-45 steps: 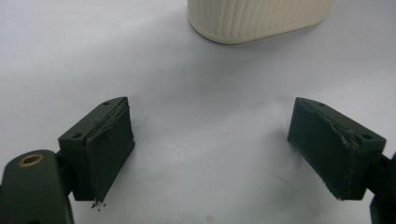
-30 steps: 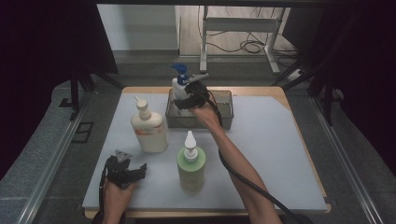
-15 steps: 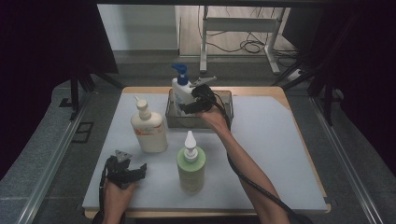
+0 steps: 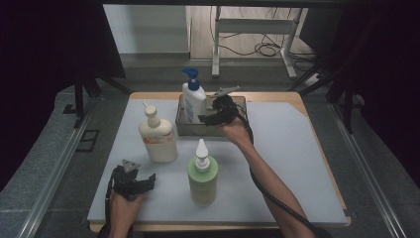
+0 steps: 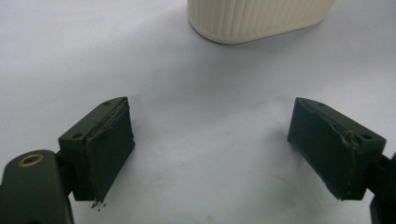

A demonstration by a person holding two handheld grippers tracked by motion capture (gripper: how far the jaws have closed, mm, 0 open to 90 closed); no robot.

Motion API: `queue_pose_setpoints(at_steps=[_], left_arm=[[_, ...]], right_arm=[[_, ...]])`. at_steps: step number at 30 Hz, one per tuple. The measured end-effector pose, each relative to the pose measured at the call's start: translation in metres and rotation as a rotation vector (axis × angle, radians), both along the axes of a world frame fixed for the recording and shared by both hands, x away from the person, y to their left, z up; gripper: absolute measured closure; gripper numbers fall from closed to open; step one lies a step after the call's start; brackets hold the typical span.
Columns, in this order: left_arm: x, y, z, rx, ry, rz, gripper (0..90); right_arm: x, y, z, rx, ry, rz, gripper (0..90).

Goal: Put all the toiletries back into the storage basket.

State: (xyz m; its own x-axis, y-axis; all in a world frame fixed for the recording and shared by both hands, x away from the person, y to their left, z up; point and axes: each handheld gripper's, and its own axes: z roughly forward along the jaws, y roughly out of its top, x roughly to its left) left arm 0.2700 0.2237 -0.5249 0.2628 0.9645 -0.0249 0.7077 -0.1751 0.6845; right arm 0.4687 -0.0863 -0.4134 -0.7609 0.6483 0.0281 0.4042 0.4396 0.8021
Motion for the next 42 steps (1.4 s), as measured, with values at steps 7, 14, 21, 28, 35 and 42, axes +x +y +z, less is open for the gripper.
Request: queue_pose_setpoints(at_steps=[7, 14, 21, 28, 35, 42], left_arm=[[0.0, 0.0, 0.0, 0.0, -0.001, 0.0, 13.7], [0.0, 0.0, 0.0, -0.001, -0.001, 0.001, 13.7], [0.0, 0.0, 0.0, 0.001, 0.001, 0.0, 13.7], [0.0, 0.0, 0.0, 0.001, 0.001, 0.0, 13.7], [0.0, 0.0, 0.0, 0.001, 0.001, 0.0, 13.7], [0.0, 0.0, 0.0, 0.0, 0.001, 0.0, 13.7]], right_arm=[[0.001, -0.017, -0.005, -0.008, 0.032, -0.025, 38.8], [0.008, -0.023, -0.012, -0.028, 0.046, -0.058, 62.4], [0.016, -0.019, -0.023, -0.037, 0.068, -0.088, 82.3], [0.025, -0.01, -0.035, -0.035, 0.092, -0.108, 90.0], [0.031, 0.002, -0.042, -0.056, 0.115, -0.11, 90.0], [0.034, 0.004, -0.048, -0.058, 0.142, -0.11, 89.9]])
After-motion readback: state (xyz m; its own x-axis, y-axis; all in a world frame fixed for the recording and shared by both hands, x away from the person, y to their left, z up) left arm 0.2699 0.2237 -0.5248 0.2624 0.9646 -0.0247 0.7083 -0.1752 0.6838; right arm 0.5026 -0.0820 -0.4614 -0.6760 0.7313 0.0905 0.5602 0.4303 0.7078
